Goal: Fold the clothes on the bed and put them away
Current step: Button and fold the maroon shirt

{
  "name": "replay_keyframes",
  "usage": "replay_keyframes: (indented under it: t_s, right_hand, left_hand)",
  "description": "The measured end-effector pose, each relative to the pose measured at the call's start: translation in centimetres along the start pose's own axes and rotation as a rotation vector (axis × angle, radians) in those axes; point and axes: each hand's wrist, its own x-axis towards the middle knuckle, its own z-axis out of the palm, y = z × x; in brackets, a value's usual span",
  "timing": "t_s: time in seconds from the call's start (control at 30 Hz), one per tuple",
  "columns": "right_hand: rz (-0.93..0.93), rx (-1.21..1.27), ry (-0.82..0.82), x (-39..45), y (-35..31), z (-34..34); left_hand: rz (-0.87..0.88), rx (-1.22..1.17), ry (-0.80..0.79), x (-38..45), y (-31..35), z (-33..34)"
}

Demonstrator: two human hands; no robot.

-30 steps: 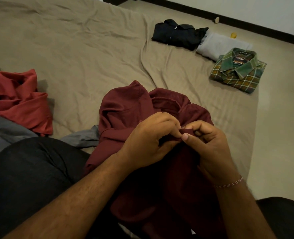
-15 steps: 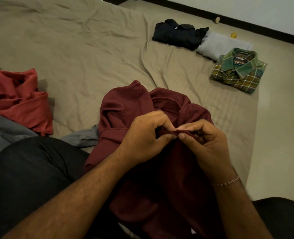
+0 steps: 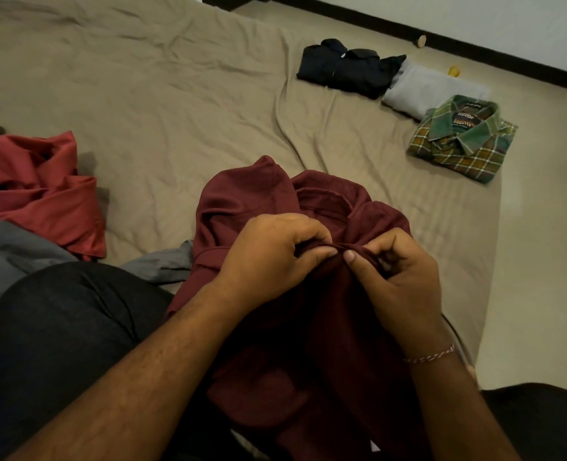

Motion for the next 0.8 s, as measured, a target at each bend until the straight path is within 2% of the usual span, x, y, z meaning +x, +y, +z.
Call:
replay_keyframes:
  t_s: [0.17, 0.3, 0.4, 0.53, 0.63, 0.73, 0.8]
  right_hand:
    - [0.249, 0.213, 0.044, 0.1, 0.0, 0.1]
    - [0.418, 0.470, -0.008, 0.1, -0.8, -0.2]
    - [0.420, 0.460, -0.018, 0.3, -1.0, -0.6]
    - [0.355, 0.374, 0.059, 0.5, -0.8, -1.0]
    - [0.301, 0.350, 0.135, 0.7, -0.3, -1.4]
    - [0.296, 0.334, 0.127, 0.7, 0.4, -1.4]
    - [0.265, 0.226, 0.050, 0.7, 0.8, -1.4]
  left_hand:
    - [-0.026, -0.011, -0.048, 0.3, -1.4, -1.7]
    - [-0.081, -0.137, -0.077, 0.5, -1.7, -2.6]
    - [-0.138, -0.184, -0.085, 0.6, -2.0, -3.4]
    - [-0.164, -0.129, -0.133, 0.6, -2.9, -4.4]
    - [-0.260, -0.152, -0.050, 0.5, -3.8, -5.1]
    - [-0.272, -0.241, 0.013, 0.7, -4.2, -5.7]
    - [-0.274, -0.372, -0.092, 0.7, -4.1, -6.7]
